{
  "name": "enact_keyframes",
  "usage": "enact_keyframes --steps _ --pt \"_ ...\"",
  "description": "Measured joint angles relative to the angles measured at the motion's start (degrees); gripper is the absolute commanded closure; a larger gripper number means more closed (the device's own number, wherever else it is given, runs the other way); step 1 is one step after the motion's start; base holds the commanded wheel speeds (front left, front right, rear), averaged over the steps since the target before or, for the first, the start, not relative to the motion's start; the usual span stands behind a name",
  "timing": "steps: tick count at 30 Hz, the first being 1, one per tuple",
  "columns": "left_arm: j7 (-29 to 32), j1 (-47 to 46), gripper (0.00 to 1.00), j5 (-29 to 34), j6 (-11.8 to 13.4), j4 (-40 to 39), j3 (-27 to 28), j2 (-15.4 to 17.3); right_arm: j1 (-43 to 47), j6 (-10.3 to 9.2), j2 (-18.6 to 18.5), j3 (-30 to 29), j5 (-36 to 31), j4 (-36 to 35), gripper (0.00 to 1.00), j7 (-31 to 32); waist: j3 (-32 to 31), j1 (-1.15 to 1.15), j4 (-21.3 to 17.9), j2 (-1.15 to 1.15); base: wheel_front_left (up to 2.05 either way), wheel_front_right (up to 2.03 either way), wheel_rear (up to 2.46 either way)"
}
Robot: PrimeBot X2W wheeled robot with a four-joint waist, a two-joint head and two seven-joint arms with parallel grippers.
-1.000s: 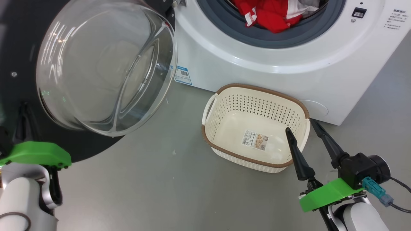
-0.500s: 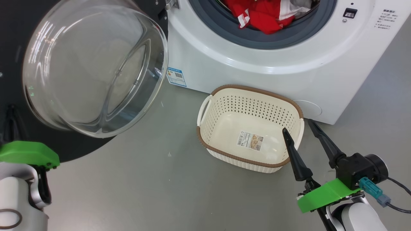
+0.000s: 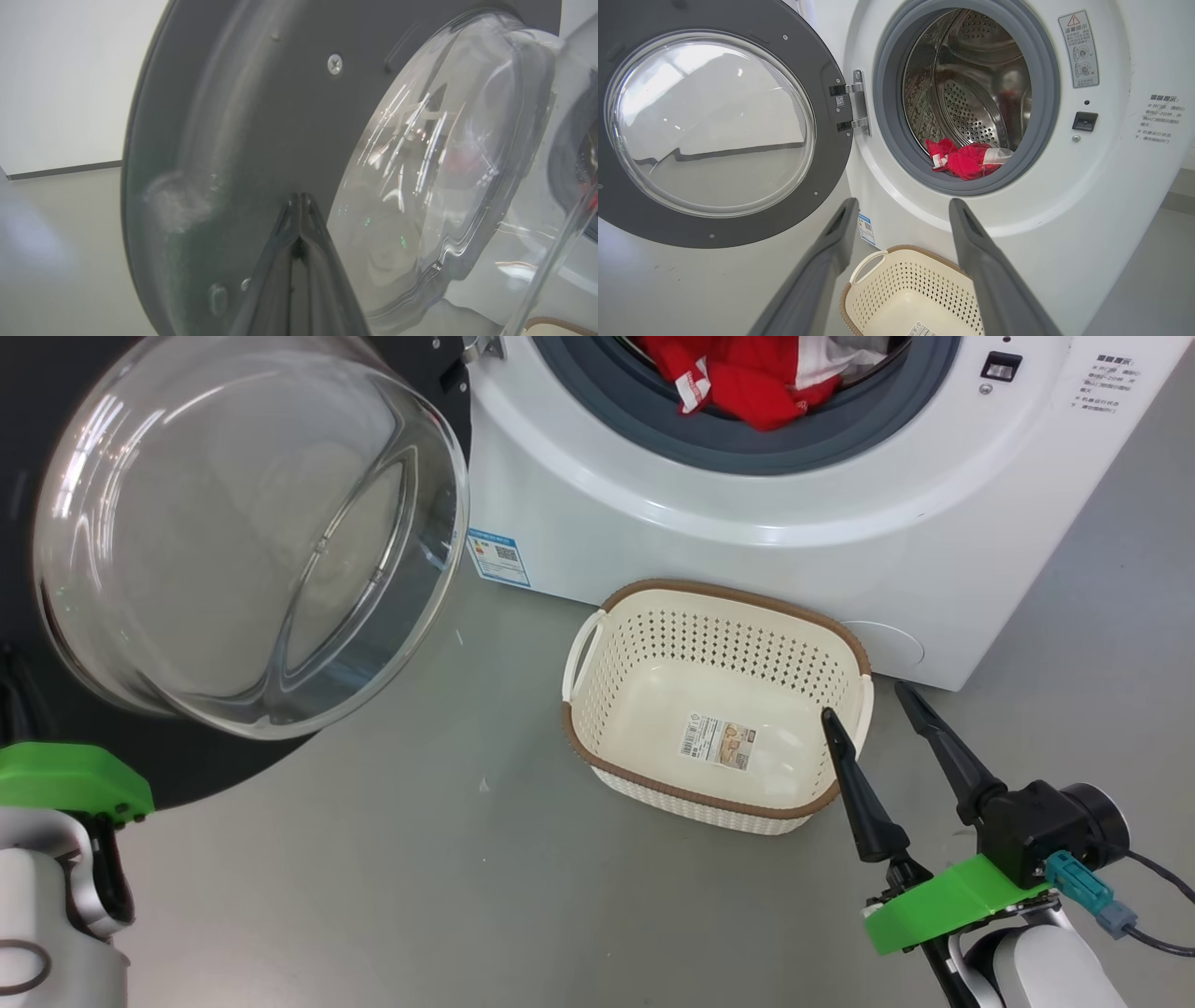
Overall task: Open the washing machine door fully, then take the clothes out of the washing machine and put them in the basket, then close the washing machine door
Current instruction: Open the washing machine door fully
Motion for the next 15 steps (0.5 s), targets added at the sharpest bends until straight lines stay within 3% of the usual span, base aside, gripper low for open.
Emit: enact_keyframes --steps 10,12,14,15 --pt "0.0 0.9 1.00 1.8 -0.9 -9.2 2.6 -2.3 0.0 0.00 0.0 0.6 0.6 0.9 0.00 -0.3 -0.7 0.00 -0.5 0.00 0.00 0.00 0.00" --pt "0.0 2.1 0.75 2.3 -0.9 -12.3 2.6 -3.1 0.0 -0.01 0.0 0.5 0.7 1.1 0.00 -0.6 -0.8 0.00 -0.7 0.00 0.00 0.00 0.00" --pt "0.0 3.5 0.56 2.8 -0.9 -15.8 2.4 -4.1 0.0 0.00 0.0 0.5 0.7 1.4 0.00 -0.6 -1.0 0.00 -0.9 0.00 0.00 0.00 0.00" --pt "0.0 4.2 0.24 3.1 -0.9 -17.7 2.2 -4.6 0.0 0.00 0.0 0.5 0.8 1.6 0.00 -0.7 -1.0 0.00 -0.9 0.00 0.00 0.00 0.00"
